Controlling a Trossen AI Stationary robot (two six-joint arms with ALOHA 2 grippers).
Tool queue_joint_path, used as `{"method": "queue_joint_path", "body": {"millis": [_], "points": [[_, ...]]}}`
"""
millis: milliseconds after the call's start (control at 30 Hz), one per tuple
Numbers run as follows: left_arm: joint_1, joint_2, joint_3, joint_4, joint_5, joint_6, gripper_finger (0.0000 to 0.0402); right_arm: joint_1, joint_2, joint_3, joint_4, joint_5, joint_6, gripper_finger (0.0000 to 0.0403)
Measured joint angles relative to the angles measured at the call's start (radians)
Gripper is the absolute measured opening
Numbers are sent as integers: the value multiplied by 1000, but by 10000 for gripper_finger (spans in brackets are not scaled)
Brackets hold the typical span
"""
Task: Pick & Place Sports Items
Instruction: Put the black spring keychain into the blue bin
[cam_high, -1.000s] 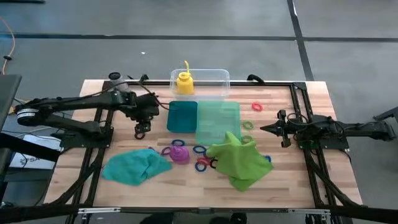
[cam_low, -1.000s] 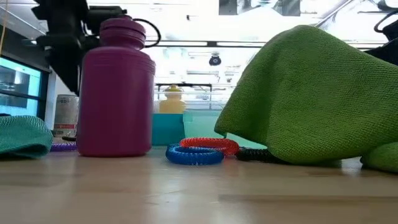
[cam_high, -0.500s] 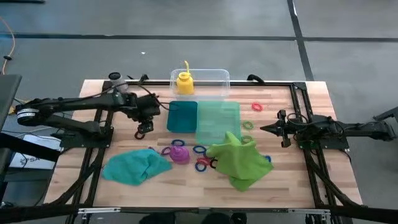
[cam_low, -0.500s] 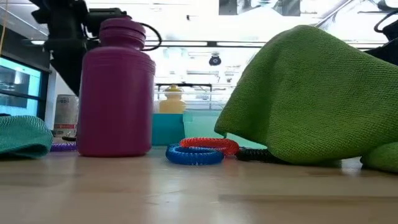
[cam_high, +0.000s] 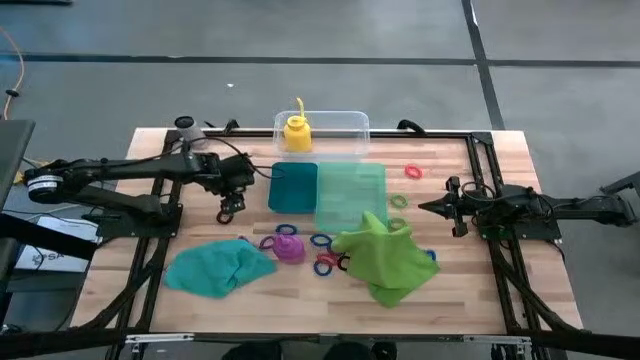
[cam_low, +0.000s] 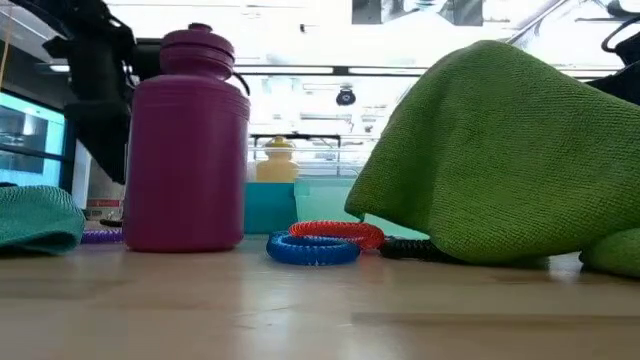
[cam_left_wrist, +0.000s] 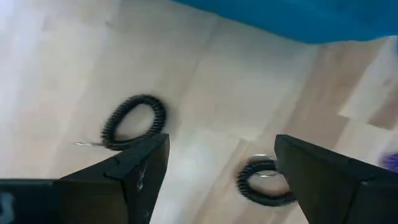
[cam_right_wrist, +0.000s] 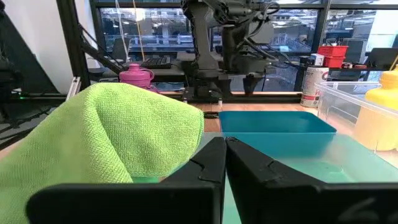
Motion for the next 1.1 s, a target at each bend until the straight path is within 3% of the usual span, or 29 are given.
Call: {"method": "queue_joint_path", "body": {"millis": [433,733,1100], "points": [[1,56,-3,30,-25,177,234,0,0,0,0,0,0,0],[41,159,-5,84,-48,179,234,0,0,0,0,0,0,0],[127,169,-92,183,-8,183,234,0,0,0,0,0,0,0]]}}
